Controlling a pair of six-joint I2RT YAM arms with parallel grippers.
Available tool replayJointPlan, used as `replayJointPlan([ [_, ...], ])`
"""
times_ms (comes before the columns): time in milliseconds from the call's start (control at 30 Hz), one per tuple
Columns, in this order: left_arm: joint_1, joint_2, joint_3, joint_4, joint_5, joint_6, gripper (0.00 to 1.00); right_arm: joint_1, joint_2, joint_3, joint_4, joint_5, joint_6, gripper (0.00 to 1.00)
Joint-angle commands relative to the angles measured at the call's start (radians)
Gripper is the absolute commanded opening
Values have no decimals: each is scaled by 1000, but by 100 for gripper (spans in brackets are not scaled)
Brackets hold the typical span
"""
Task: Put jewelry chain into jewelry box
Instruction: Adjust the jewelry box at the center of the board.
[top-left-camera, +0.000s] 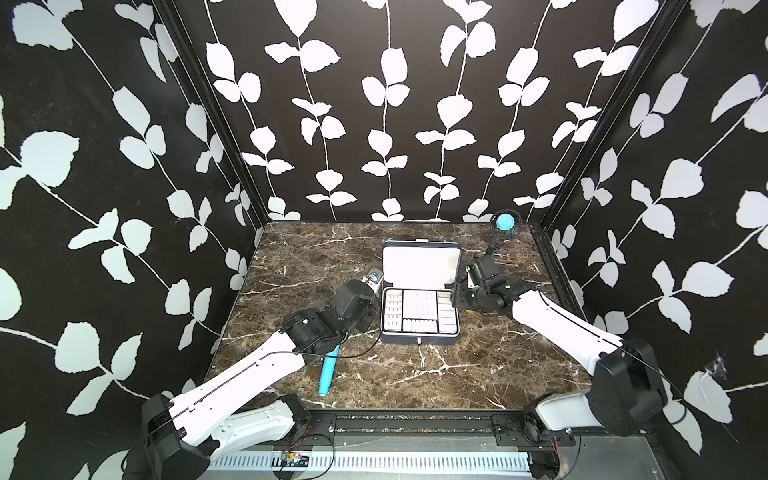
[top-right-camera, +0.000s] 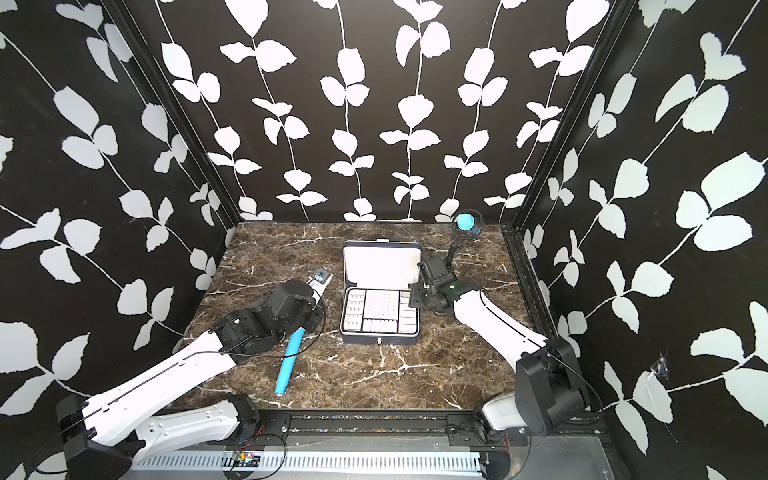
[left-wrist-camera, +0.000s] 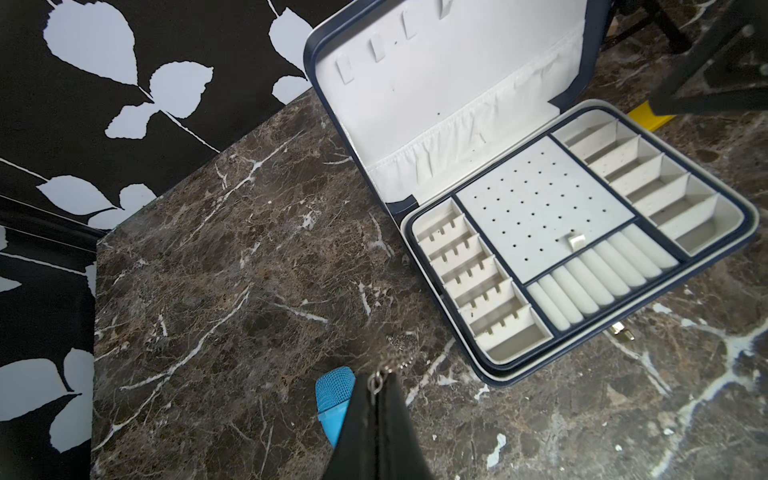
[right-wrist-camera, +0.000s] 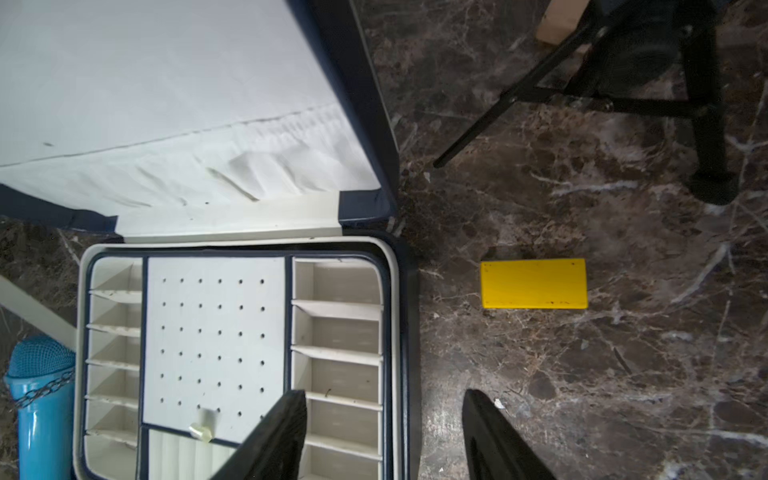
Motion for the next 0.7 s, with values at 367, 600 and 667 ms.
replayJointPlan([
  [367, 6, -3, -22, 30, 42, -6, 0, -25, 134, -36, 131, -64, -127, 37],
  [600, 6, -2, -26, 30, 56, -6, 0, -24, 147, -37, 76, -131, -218, 26],
  [667, 6, -4, -26, 31, 57, -6, 0, -25, 151, -38, 71, -159, -234, 23],
])
